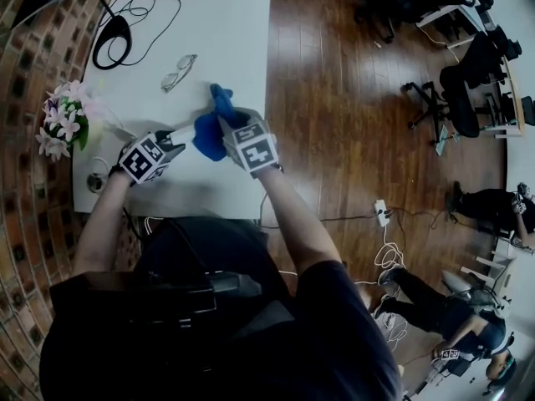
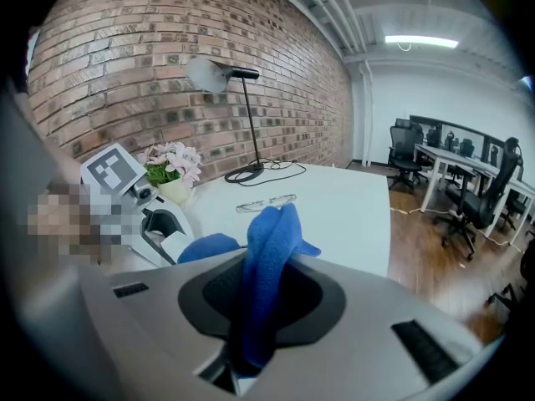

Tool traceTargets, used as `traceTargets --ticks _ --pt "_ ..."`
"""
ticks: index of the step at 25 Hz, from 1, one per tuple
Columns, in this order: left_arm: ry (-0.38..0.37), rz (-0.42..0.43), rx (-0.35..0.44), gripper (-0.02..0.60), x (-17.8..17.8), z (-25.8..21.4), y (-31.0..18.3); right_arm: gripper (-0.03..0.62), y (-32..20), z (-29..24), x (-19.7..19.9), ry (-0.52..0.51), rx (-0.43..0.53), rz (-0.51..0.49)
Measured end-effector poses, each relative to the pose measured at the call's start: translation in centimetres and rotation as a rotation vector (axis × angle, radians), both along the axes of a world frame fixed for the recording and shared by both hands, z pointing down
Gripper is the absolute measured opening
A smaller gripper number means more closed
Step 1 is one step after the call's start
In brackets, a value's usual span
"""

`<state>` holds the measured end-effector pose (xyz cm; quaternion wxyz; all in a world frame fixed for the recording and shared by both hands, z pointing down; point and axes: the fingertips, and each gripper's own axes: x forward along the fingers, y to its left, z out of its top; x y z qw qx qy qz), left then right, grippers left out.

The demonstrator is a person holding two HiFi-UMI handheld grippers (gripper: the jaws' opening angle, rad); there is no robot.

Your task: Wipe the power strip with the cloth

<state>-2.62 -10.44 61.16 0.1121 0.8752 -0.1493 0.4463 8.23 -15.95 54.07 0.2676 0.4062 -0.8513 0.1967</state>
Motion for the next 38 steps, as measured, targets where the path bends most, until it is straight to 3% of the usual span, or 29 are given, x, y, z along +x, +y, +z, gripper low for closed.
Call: traceTargets --ticks 38 --pt "-0.002 -0.005 -0.003 0.176 -0.1 0.0 0.1 0.064 -0.7 0.1 2.0 0.009 0.009 0.061"
